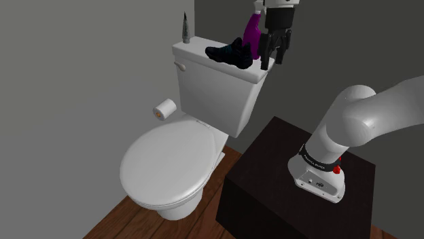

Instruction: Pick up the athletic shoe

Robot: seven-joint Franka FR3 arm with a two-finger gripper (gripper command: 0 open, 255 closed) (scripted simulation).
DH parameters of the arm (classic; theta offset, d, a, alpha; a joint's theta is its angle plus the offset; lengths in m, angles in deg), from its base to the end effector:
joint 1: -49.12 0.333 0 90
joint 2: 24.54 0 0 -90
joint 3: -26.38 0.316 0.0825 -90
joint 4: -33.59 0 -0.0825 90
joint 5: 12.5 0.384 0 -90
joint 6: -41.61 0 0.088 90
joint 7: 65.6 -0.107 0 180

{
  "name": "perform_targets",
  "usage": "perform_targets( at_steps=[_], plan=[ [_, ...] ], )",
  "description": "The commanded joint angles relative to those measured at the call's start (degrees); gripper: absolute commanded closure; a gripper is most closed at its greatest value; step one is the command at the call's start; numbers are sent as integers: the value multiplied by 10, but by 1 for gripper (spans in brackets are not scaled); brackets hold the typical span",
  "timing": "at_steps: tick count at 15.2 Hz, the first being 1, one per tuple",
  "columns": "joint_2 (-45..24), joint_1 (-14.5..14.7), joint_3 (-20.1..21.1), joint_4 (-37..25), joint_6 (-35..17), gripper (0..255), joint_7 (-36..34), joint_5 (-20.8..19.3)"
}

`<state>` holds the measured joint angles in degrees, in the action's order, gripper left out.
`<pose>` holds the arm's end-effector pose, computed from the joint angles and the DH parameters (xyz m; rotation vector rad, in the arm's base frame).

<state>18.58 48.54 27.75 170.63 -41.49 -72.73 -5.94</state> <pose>0.2993 0.0192 0.5550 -3.0364 0.1758 0.2974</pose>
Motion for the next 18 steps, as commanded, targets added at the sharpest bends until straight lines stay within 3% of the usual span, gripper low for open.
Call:
perform_targets(
  at_steps=[1,10,18],
  plan=[
    [0,0,0,0,0,0,0,0],
    [-158,-17,-30,-123,-61,0,76,-81],
    [-300,-28,-47,-271,-88,0,131,-133]
  ],
)
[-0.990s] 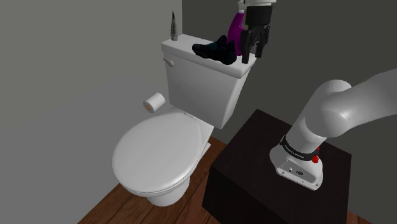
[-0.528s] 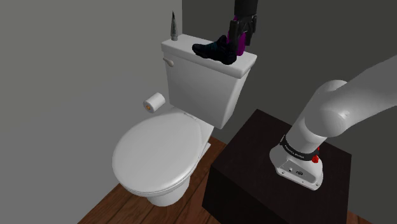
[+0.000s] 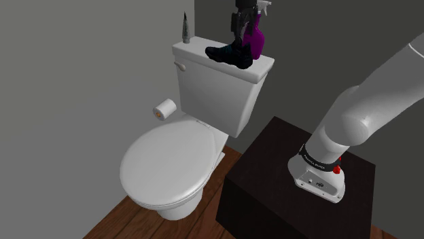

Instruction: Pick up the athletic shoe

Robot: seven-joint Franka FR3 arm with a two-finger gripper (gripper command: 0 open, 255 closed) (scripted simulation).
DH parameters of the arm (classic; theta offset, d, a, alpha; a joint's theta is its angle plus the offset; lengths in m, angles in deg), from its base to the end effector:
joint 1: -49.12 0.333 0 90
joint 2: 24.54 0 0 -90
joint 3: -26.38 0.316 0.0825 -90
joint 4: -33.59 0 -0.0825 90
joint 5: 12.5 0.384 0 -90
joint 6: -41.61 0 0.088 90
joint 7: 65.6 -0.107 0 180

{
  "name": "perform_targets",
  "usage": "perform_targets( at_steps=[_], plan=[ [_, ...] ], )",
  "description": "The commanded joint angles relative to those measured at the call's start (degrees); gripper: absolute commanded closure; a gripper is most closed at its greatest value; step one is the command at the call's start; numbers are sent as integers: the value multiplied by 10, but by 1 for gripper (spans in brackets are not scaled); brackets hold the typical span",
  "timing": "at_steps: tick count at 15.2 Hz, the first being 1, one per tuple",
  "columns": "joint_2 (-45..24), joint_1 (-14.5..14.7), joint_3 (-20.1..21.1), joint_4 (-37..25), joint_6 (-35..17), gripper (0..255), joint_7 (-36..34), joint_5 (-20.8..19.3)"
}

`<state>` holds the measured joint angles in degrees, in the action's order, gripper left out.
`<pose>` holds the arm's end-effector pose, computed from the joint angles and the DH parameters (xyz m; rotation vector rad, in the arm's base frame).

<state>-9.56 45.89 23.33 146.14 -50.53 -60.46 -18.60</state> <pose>0.4629 -0.0645 0.5762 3.0549 -0.0128 -0.1585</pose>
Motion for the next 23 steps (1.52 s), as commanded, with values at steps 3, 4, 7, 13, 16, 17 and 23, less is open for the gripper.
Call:
perform_targets(
  at_steps=[3,4,7,13,16,17,23],
  plan=[
    [-66,-5,-6,-83,0,0,25,-20],
    [-65,-5,-6,-74,-7,0,24,-20],
    [-63,-5,-7,-49,-30,0,22,-20],
    [-61,-6,-7,-20,-58,255,19,-21],
    [-62,-6,-8,-21,-58,255,19,-21],
    [-62,-6,-8,-21,-58,255,20,-21],
    [-62,-5,-7,-28,-50,255,19,-21]
  ],
)
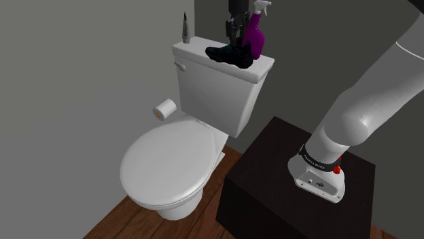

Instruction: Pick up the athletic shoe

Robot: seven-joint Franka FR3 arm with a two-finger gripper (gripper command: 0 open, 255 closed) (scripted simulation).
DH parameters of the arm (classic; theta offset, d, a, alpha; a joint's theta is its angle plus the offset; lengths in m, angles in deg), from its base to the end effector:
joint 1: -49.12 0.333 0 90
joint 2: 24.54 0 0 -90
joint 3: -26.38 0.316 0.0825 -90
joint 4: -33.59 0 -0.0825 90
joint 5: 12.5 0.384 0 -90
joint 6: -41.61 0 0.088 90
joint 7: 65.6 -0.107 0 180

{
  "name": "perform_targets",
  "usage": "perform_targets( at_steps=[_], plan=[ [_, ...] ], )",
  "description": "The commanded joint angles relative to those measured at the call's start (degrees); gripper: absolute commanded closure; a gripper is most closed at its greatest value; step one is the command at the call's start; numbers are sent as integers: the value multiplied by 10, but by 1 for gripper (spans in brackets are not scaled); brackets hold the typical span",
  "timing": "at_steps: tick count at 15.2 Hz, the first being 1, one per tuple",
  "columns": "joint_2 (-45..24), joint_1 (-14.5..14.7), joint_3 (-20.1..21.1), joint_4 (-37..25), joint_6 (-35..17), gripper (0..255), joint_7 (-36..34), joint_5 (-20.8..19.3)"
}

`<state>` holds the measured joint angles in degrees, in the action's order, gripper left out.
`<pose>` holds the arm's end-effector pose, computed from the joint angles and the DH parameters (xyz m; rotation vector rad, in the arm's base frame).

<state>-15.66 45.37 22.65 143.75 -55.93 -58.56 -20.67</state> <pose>0.5003 -0.0811 0.5519 3.0176 0.0254 -0.1229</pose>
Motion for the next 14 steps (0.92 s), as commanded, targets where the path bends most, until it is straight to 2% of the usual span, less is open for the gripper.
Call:
perform_targets(
  at_steps=[1,14],
  plan=[
    [-1,0,0,-12,11,255,1,0],
    [-16,1,2,-129,113,255,13,2]
  ],
)
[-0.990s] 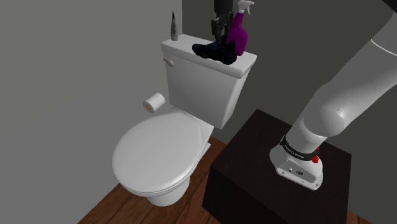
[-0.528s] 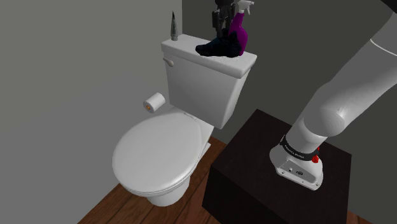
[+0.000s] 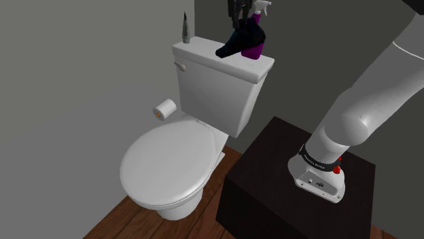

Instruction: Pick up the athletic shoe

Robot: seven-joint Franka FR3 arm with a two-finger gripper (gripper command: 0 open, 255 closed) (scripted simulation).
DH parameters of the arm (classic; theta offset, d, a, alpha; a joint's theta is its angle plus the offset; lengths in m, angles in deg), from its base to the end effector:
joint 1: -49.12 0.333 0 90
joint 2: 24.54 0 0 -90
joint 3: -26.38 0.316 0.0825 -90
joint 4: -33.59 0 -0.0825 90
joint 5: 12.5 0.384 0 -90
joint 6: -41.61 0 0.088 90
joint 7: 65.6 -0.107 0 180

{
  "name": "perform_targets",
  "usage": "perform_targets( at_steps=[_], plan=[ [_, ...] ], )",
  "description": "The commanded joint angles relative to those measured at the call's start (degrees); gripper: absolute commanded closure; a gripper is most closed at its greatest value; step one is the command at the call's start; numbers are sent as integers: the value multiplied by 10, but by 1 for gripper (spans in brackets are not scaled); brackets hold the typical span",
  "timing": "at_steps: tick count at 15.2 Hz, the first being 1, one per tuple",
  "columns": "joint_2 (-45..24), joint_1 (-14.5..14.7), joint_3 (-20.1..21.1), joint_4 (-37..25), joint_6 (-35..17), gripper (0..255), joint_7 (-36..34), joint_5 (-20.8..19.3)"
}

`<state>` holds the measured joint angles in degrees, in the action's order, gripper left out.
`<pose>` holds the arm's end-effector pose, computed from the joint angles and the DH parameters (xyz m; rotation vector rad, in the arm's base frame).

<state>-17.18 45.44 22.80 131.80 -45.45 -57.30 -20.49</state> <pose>0.5011 -0.0815 0.6220 3.0176 0.0247 -0.1261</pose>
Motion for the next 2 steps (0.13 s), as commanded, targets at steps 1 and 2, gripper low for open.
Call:
perform_targets(
  at_steps=[1,2],
  plan=[
    [-1,0,0,-11,9,255,1,0],
    [-1,0,0,-11,9,255,1,0]
  ],
)
